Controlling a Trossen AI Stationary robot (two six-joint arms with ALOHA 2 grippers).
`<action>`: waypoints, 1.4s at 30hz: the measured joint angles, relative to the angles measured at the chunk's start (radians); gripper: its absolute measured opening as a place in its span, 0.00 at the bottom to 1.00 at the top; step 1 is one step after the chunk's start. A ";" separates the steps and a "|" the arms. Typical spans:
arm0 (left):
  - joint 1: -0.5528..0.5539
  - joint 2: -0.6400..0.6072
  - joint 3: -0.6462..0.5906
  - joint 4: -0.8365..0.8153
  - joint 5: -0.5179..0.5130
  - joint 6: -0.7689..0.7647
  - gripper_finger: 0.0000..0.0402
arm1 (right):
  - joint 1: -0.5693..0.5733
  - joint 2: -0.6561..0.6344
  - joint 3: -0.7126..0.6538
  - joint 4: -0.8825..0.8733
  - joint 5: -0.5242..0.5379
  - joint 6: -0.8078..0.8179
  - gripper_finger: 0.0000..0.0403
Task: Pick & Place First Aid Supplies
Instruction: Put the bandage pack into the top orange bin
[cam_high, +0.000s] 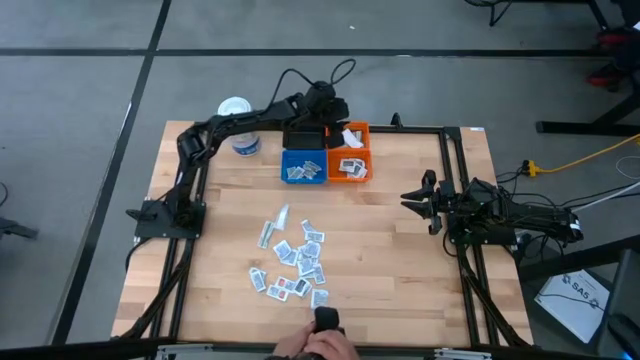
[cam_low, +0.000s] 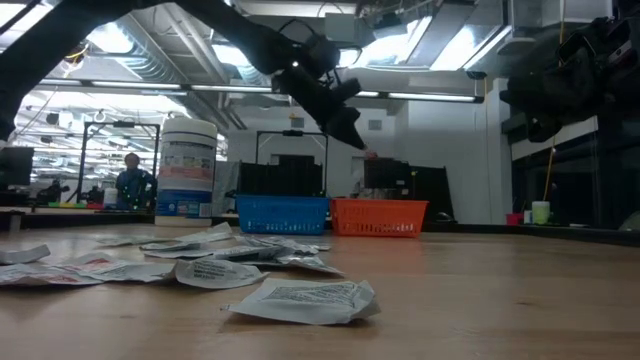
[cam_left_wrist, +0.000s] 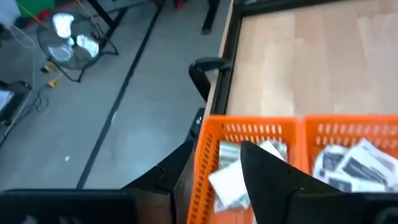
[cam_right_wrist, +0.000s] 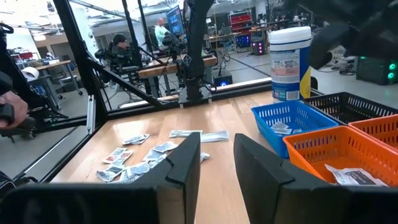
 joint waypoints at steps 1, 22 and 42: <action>-0.001 -0.007 0.000 -0.019 -0.001 0.000 0.31 | 0.000 0.000 0.000 0.000 0.000 0.000 0.25; -0.197 -0.129 -0.001 -0.340 0.116 -0.030 0.24 | 0.000 0.000 0.000 0.000 0.000 0.000 0.25; -0.608 -0.486 -0.527 -0.201 -0.019 -0.201 0.23 | 0.000 0.000 0.000 0.000 0.000 0.000 0.25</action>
